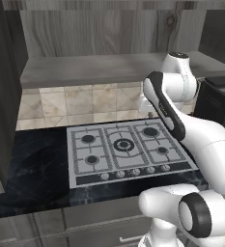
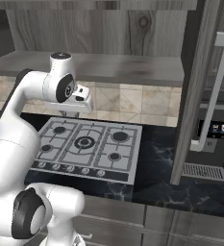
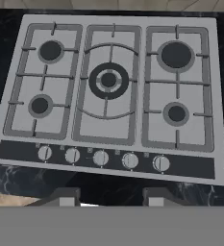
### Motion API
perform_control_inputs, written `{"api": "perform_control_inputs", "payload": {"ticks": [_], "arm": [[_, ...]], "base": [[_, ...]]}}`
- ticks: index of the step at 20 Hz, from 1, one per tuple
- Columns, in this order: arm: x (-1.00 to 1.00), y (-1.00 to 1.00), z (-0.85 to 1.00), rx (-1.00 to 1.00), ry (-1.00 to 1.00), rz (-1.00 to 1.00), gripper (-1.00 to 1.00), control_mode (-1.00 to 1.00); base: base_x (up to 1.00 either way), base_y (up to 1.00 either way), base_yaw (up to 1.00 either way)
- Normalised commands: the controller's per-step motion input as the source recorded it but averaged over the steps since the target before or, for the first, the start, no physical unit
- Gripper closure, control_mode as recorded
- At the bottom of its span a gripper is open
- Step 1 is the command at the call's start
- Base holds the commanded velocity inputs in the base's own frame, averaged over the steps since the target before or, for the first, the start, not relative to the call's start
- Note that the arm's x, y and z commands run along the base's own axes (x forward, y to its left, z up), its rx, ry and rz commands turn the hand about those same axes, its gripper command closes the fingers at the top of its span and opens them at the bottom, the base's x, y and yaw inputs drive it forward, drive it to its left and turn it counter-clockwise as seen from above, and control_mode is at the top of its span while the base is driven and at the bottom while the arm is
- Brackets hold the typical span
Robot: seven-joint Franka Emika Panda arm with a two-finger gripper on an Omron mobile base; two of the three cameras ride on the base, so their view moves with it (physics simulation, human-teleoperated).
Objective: Pick up the bowls on the counter and stack them on top of one another in the open cabinet. Place the smaller bowl on top of the larger bowl.
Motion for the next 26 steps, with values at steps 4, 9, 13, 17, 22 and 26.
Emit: {"api": "perform_control_inputs", "payload": {"ticks": [4, 9, 13, 17, 22, 26], "arm": [[-0.06, 0.03, 0.0, 0.0, -0.01, 0.0, -1.0, -1.0], [-0.29, 0.01, 0.13, -0.01, -0.06, 0.0, -1.0, -1.0], [-0.35, 0.0, 0.26, 0.0, -0.04, -0.02, -1.0, -1.0], [-0.38, -0.02, 0.27, 0.0, -0.04, -0.02, -1.0, -1.0], [-0.39, -0.02, 0.23, 0.0, -0.03, -0.01, -1.0, -1.0], [-0.43, -0.01, 0.2, 0.0, -0.04, -0.01, -1.0, -1.0]], "base": [[0.0, 0.0, 0.0], [0.0, 0.0, 0.0], [0.0, 0.0, 0.0], [0.0, 0.0, 0.0], [0.0, 0.0, 0.0], [0.0, 0.0, 0.0]]}}
